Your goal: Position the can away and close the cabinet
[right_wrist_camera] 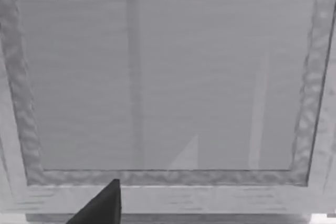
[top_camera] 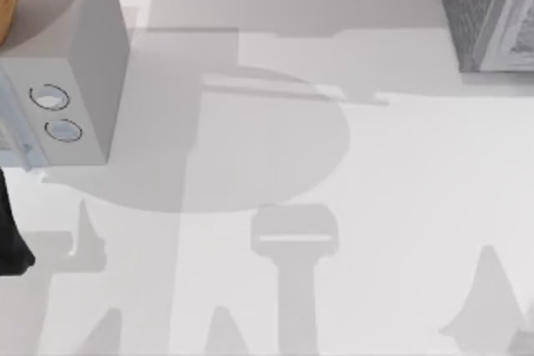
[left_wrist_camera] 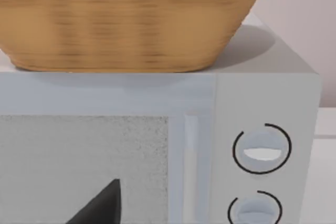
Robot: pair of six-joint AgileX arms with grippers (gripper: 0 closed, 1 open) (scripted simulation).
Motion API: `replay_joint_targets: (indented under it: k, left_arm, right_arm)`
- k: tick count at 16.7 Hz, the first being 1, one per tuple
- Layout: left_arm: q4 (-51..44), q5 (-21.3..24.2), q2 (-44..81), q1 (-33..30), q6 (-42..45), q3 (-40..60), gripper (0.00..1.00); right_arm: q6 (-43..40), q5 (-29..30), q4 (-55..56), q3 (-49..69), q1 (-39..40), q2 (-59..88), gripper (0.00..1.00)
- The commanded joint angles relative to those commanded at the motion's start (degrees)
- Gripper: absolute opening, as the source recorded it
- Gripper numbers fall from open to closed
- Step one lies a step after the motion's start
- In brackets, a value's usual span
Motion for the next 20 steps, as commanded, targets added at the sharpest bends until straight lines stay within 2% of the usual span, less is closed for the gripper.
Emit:
replay_joint_targets:
  k: [9,17,20]
  left_arm:
    - [0.00,0.00,0.00,0.00,0.00,0.00,1.00]
    - [0.00,0.00,0.00,0.00,0.00,0.00,1.00]
    - [0.00,0.00,0.00,0.00,0.00,0.00,1.00]
  right_arm:
    - [0.12,-13.73,16.14,4.83,-13.71,20.93,1.00]
    - [0.06,-14.30,16.88,4.95,-14.20,21.76,1.00]
    - [0.43,-14.60,14.04,7.43,-14.78,22.23,1.00]
